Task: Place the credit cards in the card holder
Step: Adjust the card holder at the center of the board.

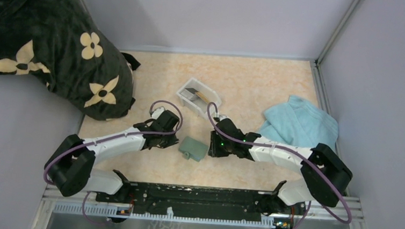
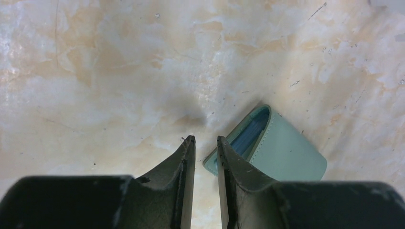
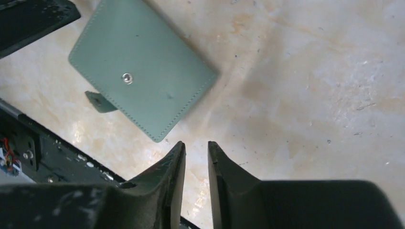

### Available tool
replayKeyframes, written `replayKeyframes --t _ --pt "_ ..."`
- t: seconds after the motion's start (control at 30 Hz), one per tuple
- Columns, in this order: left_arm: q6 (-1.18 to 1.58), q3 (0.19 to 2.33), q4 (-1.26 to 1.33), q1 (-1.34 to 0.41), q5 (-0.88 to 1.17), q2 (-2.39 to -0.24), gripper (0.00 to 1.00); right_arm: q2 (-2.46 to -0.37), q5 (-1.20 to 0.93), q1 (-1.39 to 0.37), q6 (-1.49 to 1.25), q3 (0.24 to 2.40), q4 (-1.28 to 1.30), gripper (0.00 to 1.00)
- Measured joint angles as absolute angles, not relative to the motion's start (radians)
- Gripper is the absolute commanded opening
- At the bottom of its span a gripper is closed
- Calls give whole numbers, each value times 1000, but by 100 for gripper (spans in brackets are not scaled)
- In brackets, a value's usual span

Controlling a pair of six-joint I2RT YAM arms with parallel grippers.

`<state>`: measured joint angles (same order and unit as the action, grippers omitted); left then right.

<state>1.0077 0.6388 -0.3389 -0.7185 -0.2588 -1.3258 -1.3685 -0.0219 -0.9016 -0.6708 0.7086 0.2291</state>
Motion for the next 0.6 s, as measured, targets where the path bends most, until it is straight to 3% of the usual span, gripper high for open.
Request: replayKeyframes --t 0.13,0.6 --pt "994 643 -327 -719 -258 -1346 29 -1408 -13 -900 -681 695 224 8" --pt "1002 590 -271 -778 -210 -1336 26 -1568 -25 -882 -680 757 158 6"
